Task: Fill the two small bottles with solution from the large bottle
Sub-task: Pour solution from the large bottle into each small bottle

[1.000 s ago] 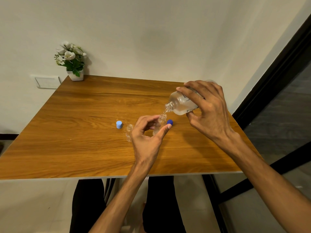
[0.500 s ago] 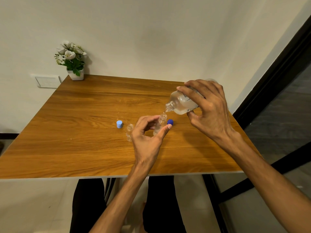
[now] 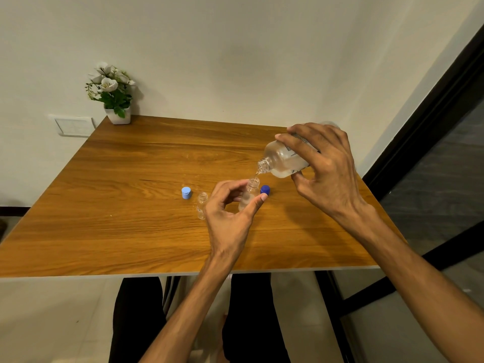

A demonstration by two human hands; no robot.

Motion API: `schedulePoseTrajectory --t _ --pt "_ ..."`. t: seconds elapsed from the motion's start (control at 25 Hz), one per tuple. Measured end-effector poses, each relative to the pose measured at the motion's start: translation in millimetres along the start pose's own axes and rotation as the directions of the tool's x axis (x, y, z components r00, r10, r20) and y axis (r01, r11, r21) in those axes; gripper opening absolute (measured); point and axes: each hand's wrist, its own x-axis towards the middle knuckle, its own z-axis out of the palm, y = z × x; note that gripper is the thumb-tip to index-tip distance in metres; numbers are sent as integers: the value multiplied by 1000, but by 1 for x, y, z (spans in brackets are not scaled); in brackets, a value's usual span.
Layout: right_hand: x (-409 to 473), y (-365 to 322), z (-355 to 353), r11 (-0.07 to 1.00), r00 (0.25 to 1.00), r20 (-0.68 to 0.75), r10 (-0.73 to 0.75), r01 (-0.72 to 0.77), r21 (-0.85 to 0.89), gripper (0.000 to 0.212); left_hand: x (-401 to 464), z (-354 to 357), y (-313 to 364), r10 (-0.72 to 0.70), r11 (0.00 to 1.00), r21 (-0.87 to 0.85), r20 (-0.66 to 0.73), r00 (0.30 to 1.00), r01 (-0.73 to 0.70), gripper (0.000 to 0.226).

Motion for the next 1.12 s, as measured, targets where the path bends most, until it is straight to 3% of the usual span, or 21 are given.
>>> schedulePoseTrajectory --t 1.12 --pt "2 -1 0 1000 1000 9 -11 10 12 70 1 -1 -4 -22 1000 7 9 1000 22 38"
